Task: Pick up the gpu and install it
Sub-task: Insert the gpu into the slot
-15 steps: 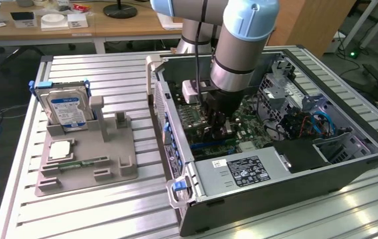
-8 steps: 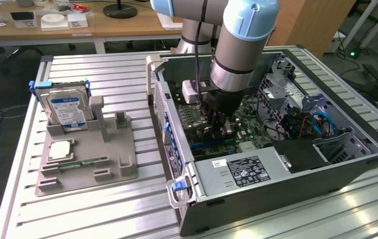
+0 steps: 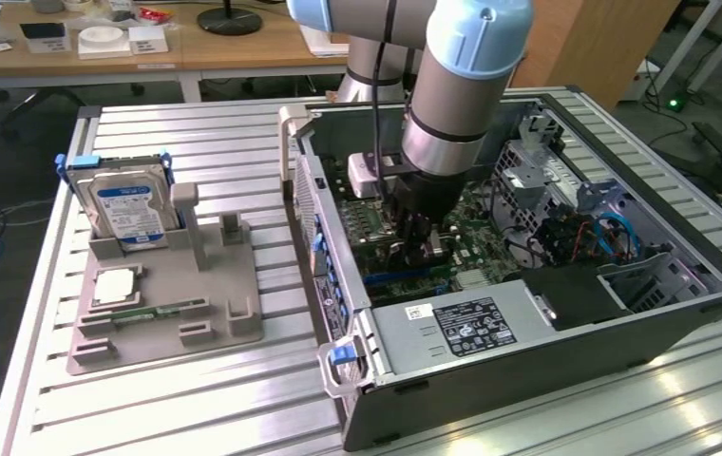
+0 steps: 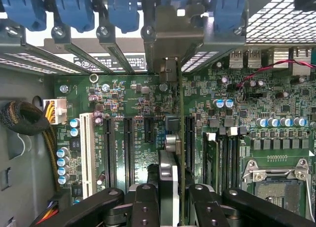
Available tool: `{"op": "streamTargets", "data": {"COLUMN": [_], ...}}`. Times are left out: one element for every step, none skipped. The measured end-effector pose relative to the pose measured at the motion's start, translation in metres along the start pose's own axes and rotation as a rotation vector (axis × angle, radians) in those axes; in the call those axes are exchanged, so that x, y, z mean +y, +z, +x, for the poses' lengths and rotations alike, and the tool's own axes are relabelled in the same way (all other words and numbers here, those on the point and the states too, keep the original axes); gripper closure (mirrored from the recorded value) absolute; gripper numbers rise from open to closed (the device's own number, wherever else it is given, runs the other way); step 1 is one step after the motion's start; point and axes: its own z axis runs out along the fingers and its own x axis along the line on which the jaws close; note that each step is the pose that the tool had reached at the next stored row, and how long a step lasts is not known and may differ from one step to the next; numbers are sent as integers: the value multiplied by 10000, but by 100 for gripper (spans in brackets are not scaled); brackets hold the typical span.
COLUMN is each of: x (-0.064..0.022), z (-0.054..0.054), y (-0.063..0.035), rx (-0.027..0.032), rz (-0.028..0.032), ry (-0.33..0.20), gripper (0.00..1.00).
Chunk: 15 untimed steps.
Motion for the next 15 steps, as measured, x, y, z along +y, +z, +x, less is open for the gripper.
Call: {"op": "streamTargets", "data": {"x": [0, 0, 0, 0, 0, 0, 0, 0, 0, 0, 0, 0, -1, -1, 0], "z": [0, 0, 0, 0, 0, 0, 0, 0, 0, 0, 0, 1, -1, 0, 1], "y": [1, 2, 4, 6, 8, 9, 10, 12, 14, 16, 19, 21, 30, 31, 32], "rx": [-1, -1, -2, -2, -2, 0, 0, 0, 0, -2, -1, -1, -13, -7, -2], "rz": [0, 1, 1, 1, 0, 0, 0, -1, 0, 0, 0, 0, 7, 3, 1], "ry": [0, 1, 0, 0, 0, 0, 0, 0, 0, 0, 0, 0, 0, 0, 0], "gripper": [72, 72, 72, 72, 72, 72, 72, 72, 72, 72, 72, 72, 72, 72, 72]}}
